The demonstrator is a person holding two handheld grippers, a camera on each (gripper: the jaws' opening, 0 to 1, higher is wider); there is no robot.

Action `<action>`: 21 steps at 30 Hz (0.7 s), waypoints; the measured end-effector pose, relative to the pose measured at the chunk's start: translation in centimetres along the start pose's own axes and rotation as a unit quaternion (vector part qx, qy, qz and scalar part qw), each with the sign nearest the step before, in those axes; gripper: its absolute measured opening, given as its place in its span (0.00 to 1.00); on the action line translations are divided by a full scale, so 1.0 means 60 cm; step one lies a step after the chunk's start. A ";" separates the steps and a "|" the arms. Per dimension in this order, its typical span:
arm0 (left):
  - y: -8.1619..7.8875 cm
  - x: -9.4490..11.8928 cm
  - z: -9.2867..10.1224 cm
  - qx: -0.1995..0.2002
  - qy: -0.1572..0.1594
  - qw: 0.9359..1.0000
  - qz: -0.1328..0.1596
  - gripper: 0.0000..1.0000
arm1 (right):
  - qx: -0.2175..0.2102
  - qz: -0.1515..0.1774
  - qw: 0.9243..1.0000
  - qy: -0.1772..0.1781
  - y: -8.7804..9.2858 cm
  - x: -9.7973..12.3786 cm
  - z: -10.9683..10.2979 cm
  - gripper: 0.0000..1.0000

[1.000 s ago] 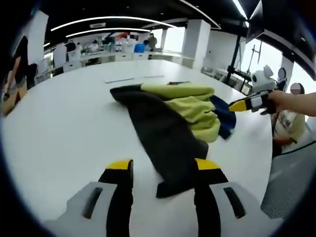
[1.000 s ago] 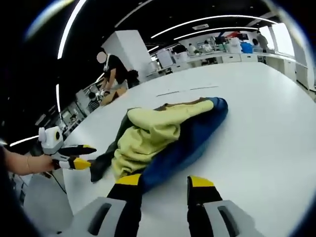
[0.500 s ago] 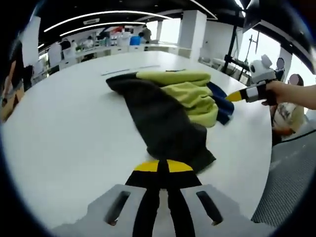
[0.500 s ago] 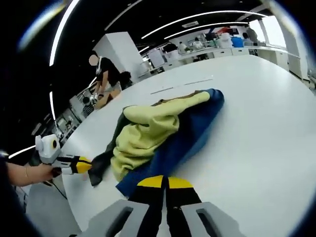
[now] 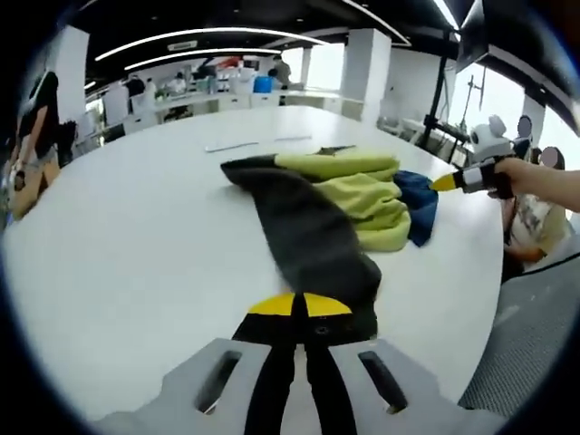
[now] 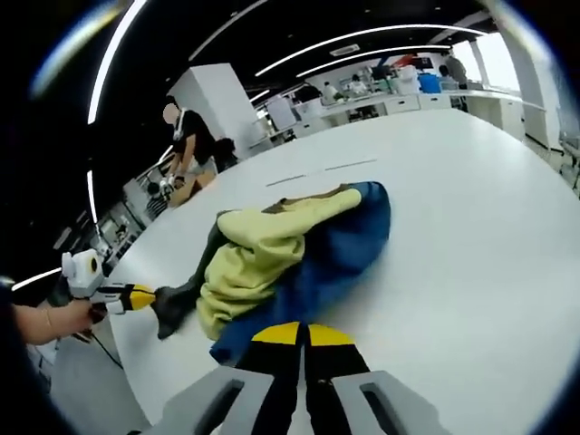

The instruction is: Fold the garment on the visible template until the final outline fits inside the template.

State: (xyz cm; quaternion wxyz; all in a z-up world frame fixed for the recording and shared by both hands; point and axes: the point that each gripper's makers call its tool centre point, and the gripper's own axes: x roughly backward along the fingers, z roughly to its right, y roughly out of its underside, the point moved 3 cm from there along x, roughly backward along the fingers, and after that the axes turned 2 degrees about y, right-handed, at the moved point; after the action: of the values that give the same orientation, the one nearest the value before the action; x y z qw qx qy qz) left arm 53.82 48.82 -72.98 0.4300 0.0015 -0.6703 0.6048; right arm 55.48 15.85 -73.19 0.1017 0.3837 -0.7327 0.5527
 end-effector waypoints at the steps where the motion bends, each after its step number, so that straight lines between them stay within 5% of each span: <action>1: -0.003 0.005 -0.005 0.001 -0.004 1.000 0.003 0.00 | 0.003 -0.002 1.000 0.002 -0.003 0.006 0.005 0.00; 21: 0.004 0.052 -0.133 0.017 -0.110 0.994 -0.014 0.00 | 0.058 -0.046 0.995 0.060 -0.023 0.049 0.107 0.00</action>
State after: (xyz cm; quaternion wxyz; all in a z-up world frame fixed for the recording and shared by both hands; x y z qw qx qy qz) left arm 56.30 57.01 -72.18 0.3620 0.0844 -0.7029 0.6064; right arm 56.15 8.69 -72.83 0.1487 0.3882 -0.6738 0.6109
